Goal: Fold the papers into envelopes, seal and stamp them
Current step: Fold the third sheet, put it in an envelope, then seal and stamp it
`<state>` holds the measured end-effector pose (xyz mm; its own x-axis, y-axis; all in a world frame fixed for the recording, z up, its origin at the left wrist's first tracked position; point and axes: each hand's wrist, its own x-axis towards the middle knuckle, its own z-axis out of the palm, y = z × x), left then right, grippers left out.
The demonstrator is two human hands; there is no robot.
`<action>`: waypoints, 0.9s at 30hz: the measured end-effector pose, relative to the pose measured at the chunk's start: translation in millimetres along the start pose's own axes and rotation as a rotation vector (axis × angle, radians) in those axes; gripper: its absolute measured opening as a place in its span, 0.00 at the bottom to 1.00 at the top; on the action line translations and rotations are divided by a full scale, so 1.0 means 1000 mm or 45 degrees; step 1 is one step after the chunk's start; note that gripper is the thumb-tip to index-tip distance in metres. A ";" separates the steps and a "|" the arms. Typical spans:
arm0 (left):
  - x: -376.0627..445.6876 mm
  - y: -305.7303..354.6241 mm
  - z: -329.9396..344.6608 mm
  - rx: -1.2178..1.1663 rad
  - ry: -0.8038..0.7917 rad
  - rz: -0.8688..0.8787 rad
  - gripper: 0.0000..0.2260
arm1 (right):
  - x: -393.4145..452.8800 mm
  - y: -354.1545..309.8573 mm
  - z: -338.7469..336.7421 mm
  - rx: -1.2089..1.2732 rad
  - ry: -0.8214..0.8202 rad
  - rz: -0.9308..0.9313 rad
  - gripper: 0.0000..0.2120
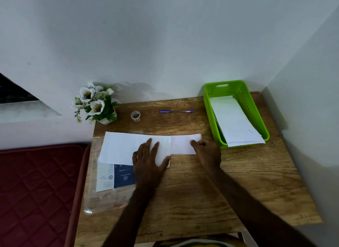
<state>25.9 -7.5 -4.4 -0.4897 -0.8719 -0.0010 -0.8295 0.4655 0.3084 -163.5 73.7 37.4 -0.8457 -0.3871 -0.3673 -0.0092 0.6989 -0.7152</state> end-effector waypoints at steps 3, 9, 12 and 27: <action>-0.001 0.000 -0.001 0.003 -0.006 -0.005 0.35 | -0.005 -0.002 0.000 -0.120 -0.011 -0.104 0.09; -0.002 -0.001 -0.001 -0.011 0.030 0.006 0.35 | -0.016 -0.002 0.009 -0.173 0.099 -0.123 0.27; -0.002 -0.001 0.000 -0.013 0.021 0.006 0.34 | -0.020 -0.003 0.013 -0.113 0.086 -0.043 0.31; -0.002 0.001 -0.002 -0.016 0.001 -0.007 0.35 | -0.006 -0.002 0.008 0.048 -0.055 0.107 0.15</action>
<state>26.6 -5.9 -2.3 -0.4848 -0.8746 -0.0019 -0.8288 0.4586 0.3206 -154.2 69.4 36.1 -0.8188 -0.3545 -0.4516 0.0816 0.7068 -0.7027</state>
